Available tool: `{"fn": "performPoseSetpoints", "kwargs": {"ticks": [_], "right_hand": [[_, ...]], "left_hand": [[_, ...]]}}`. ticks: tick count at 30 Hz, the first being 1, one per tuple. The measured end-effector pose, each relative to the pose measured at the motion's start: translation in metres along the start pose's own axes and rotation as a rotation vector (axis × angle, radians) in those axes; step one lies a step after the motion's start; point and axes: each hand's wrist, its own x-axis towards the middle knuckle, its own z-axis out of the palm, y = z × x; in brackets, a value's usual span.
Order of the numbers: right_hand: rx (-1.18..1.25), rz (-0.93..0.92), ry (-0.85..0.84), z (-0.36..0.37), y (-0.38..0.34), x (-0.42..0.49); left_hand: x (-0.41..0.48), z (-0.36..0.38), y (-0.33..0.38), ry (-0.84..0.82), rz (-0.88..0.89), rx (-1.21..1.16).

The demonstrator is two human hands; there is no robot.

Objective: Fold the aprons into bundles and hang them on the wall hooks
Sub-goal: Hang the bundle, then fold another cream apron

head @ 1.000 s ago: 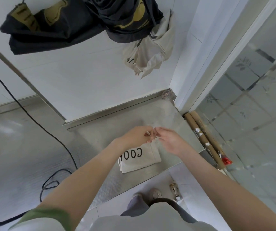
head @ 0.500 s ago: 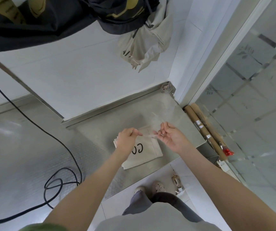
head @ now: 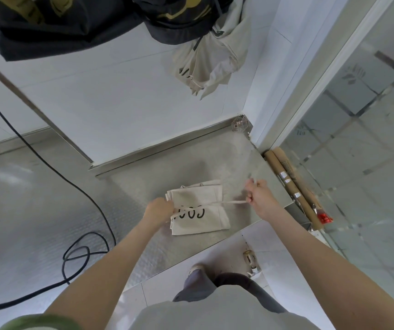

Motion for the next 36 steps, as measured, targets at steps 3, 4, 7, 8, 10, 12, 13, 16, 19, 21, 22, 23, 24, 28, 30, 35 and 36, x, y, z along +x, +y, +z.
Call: {"fn": "performPoseSetpoints", "kwargs": {"ticks": [3,4,7,8,10,12,13,16,19,21,22,23,24,28,30,35,36], "right_hand": [[-0.559,-0.254,-0.016,0.001,0.004,-0.009],[-0.778,-0.364,-0.027,0.001,0.006,-0.011],[-1.235,-0.489,-0.120,0.000,0.010,-0.012],[-1.331,-0.464,-0.143,0.000,0.011,-0.012],[-1.438,-0.465,-0.133,0.000,0.017,-0.010],[-1.462,-0.523,-0.093,0.000,0.021,-0.010],[-1.429,-0.571,-0.068,0.000,0.022,-0.010],[-1.090,-0.702,-0.120,0.004,0.019,-0.013],[-0.747,-0.545,-0.319,0.018,0.004,-0.033],[-0.715,-0.492,-0.398,0.028,-0.002,-0.040],[-0.758,-0.484,-0.409,0.030,-0.002,-0.040],[-0.828,-0.491,-0.403,0.030,0.000,-0.039],[-0.914,-0.505,-0.378,0.028,0.003,-0.036],[-1.224,-0.433,-0.172,0.003,0.013,-0.021],[-1.306,-0.333,-0.122,-0.011,0.016,-0.015],[-1.272,-0.262,-0.049,-0.018,0.013,-0.006],[-1.225,-0.289,-0.054,-0.015,0.012,-0.006]], "left_hand": [[-0.008,-0.005,0.016,0.020,0.057,0.054],[-0.011,-0.006,0.023,0.023,0.103,0.041],[-0.021,-0.004,0.043,-0.111,0.221,-0.211],[-0.026,-0.002,0.049,-0.159,0.257,-0.300],[-0.033,0.001,0.060,-0.201,0.319,-0.391],[-0.038,0.005,0.068,-0.231,0.359,-0.426],[-0.039,0.006,0.071,-0.250,0.383,-0.423],[-0.042,0.008,0.075,-0.301,0.482,-0.348],[-0.044,0.010,0.079,-0.363,0.542,-0.317],[-0.042,0.012,0.082,-0.378,0.538,-0.370],[-0.039,0.013,0.083,-0.377,0.527,-0.428],[-0.036,0.014,0.082,-0.367,0.501,-0.495],[-0.033,0.015,0.082,-0.348,0.457,-0.567],[-0.008,0.009,0.066,-0.148,0.126,-0.969],[0.007,0.003,0.051,-0.037,-0.077,-1.077],[0.021,-0.001,0.022,0.041,-0.171,-0.862],[0.017,-0.003,0.024,0.041,-0.068,-0.771]]}}
